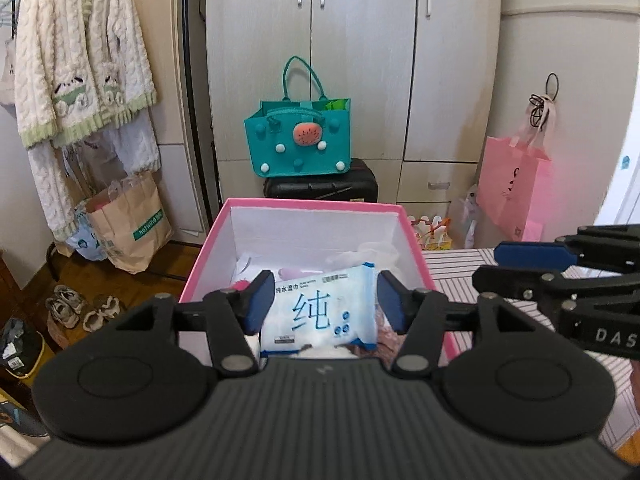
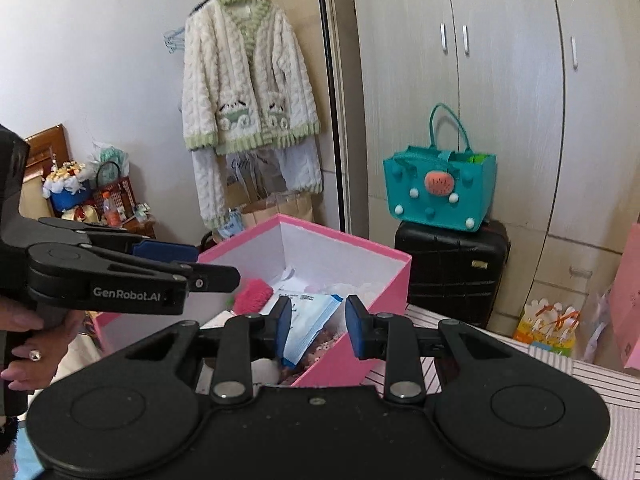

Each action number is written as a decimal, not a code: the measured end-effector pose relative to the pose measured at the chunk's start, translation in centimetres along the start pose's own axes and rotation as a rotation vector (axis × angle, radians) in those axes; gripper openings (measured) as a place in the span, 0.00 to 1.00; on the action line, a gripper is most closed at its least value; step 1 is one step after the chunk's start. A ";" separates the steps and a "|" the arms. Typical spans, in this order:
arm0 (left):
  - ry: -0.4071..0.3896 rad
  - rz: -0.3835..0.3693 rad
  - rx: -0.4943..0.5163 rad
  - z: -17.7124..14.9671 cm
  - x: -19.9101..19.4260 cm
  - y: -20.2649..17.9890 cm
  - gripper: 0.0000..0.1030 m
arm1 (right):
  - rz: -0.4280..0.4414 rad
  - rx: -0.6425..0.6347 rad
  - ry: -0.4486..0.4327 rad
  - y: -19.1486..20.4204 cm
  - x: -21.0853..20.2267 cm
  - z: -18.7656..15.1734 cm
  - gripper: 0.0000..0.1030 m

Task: Organize soft objects

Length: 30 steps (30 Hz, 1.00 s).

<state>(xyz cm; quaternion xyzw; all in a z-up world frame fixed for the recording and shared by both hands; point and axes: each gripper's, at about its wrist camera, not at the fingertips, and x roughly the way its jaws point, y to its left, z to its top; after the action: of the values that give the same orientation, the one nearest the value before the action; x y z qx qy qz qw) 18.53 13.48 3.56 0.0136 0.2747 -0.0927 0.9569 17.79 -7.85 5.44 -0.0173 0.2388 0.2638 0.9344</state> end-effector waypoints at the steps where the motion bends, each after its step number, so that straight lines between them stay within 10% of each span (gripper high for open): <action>1: -0.004 -0.005 0.010 -0.1 -0.6 -0.4 0.54 | 0.000 0.000 -0.006 0.2 -0.6 -0.1 0.34; 23: -0.130 -0.179 0.055 -3.7 -12.1 -5.9 0.57 | -0.111 -0.020 -0.113 2.5 -14.9 -4.1 0.55; 30: -0.118 -0.204 0.048 -5.5 -13.4 -6.5 0.58 | -0.072 0.068 -0.102 1.9 -16.8 -6.1 0.92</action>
<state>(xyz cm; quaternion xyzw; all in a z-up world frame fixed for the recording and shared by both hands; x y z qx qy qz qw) 3.31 9.77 6.10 0.0028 0.2154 -0.1967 0.9565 1.64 -15.32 7.89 0.0193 0.1988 0.2225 0.9542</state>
